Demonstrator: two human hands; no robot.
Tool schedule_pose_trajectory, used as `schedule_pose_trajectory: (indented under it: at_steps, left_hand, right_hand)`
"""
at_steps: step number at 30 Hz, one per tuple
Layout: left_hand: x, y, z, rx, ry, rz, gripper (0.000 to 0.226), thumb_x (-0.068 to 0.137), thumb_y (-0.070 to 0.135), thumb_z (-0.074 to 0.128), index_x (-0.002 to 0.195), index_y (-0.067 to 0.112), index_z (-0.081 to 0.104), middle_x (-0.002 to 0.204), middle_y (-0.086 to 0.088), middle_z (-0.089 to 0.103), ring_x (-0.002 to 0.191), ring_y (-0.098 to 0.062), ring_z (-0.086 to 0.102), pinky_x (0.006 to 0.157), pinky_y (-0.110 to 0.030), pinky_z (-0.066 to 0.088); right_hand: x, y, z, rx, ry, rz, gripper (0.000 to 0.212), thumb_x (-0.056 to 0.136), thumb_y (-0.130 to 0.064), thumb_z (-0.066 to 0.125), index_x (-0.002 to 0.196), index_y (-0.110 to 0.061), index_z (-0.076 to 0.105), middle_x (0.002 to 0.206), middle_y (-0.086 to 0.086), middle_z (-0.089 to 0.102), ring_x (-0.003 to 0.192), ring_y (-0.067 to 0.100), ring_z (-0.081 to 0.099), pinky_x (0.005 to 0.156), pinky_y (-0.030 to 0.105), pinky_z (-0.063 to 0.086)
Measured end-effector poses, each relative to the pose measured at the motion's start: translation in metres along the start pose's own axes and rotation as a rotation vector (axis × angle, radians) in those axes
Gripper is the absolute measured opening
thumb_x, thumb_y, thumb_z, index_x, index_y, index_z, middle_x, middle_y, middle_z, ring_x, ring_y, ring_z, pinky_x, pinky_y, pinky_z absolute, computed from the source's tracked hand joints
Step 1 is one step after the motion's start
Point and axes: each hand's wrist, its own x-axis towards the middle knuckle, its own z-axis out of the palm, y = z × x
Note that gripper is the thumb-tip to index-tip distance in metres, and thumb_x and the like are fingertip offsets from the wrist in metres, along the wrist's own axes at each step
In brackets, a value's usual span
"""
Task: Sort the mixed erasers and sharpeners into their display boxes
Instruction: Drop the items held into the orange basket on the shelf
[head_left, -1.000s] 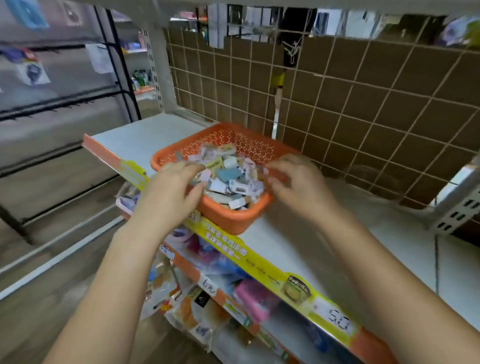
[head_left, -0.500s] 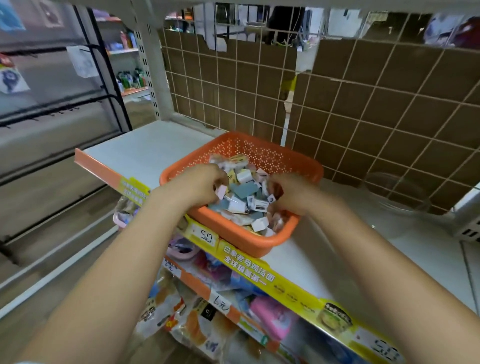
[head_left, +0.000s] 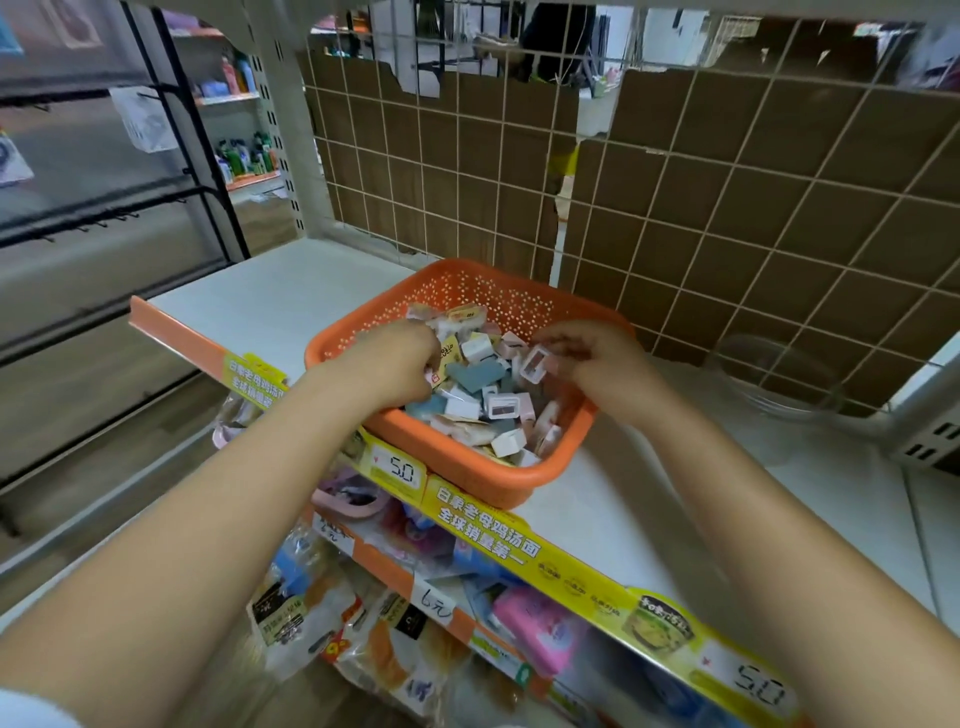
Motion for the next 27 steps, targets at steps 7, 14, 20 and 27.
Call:
schedule_pose_trajectory:
  at_steps: [7, 14, 20, 27]
  left_hand:
    - [-0.028, 0.01, -0.014, -0.458, 0.326, 0.021, 0.021, 0.073, 0.009, 0.074, 0.09, 0.017, 0.064, 0.093, 0.0, 0.058, 0.071, -0.012, 0.049, 0.058, -0.012, 0.034]
    - [-0.066, 0.072, -0.022, -1.125, 0.427, 0.063, 0.033, 0.068, -0.007, 0.074, 0.076, 0.019, 0.055, 0.098, 0.016, 0.064, 0.07, -0.014, 0.06, 0.064, -0.025, 0.05]
    - [-0.066, 0.133, -0.008, -1.324, 0.368, 0.173, 0.048, 0.06, -0.007, 0.079, 0.088, 0.024, 0.055, 0.086, 0.009, 0.065, 0.077, -0.005, 0.06, 0.069, -0.017, 0.049]
    - [-0.042, 0.189, 0.025, -1.026, 0.474, 0.214, 0.04, 0.059, 0.025, 0.075, 0.096, 0.015, 0.067, 0.09, 0.009, 0.054, 0.081, 0.008, 0.047, 0.076, 0.001, 0.032]
  right_hand:
    - [-0.026, -0.003, -0.017, 0.436, 0.056, -0.066, 0.032, 0.089, 0.006, 0.05, 0.098, -0.022, 0.062, 0.095, 0.002, 0.062, 0.082, 0.012, 0.063, 0.073, 0.02, 0.054]
    - [-0.073, -0.004, -0.039, 0.649, 0.03, -0.101, 0.027, 0.088, 0.005, 0.048, 0.097, -0.017, 0.061, 0.082, 0.008, 0.067, 0.068, 0.015, 0.068, 0.062, 0.023, 0.056]
    - [-0.115, 0.023, -0.056, 0.759, 0.152, -0.08, 0.025, 0.07, -0.007, 0.068, 0.094, -0.016, 0.066, 0.08, 0.003, 0.07, 0.07, 0.021, 0.067, 0.064, 0.025, 0.057]
    - [-0.151, 0.083, -0.101, 0.605, 0.413, 0.165, 0.015, 0.077, 0.003, 0.063, 0.083, -0.01, 0.066, 0.066, -0.001, 0.07, 0.062, 0.009, 0.064, 0.064, 0.02, 0.054]
